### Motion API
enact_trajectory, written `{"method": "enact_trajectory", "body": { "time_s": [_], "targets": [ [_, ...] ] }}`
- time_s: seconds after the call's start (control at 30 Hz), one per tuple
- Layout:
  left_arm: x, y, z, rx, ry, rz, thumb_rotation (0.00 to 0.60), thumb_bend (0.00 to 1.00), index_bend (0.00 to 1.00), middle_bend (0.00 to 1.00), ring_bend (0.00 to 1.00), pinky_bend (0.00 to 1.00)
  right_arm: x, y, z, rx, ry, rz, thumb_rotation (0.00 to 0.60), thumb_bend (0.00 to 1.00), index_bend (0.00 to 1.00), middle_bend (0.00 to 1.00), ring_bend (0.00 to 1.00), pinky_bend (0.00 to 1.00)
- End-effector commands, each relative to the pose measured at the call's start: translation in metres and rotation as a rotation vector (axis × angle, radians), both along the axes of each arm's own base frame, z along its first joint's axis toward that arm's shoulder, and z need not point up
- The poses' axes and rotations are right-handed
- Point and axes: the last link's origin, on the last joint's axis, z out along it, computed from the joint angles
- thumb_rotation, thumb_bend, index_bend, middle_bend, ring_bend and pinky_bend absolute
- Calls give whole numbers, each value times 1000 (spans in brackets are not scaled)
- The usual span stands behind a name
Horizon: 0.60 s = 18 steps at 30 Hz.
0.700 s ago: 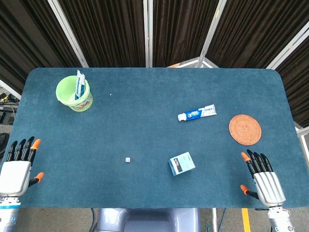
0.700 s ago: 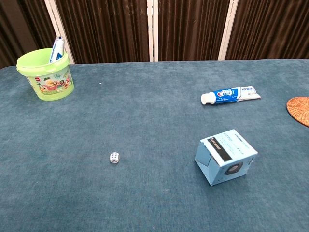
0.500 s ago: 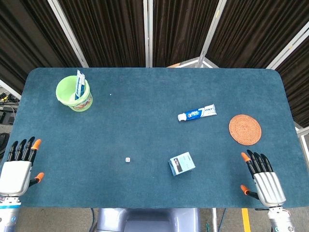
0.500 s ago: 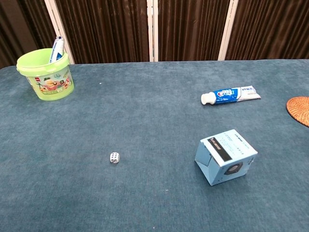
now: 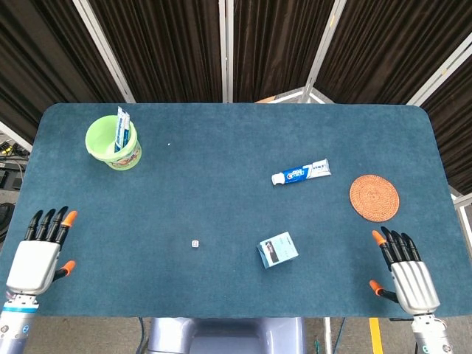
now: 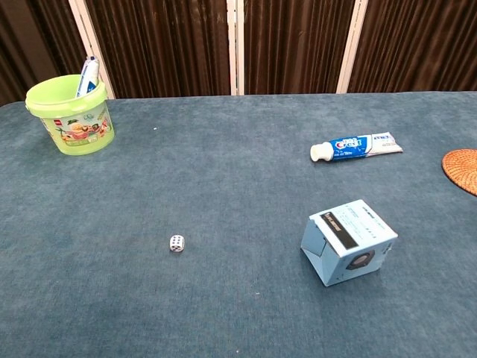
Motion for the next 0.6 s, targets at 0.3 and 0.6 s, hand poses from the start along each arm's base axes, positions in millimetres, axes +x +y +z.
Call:
{"method": "enact_trajectory", "body": {
  "time_s": [0.3, 0.6],
  "targets": [
    [34, 77, -28, -285, 148, -370, 600, 81, 132, 0, 0, 0, -3, -6, 7, -18, -19, -24, 600, 73, 0, 0, 0, 0],
    [68, 118, -76, -427, 306, -520, 600, 137, 224, 0, 0, 0, -9, -13, 15, -38, -35, -55, 600, 74, 0, 0, 0, 0]
  ]
}}
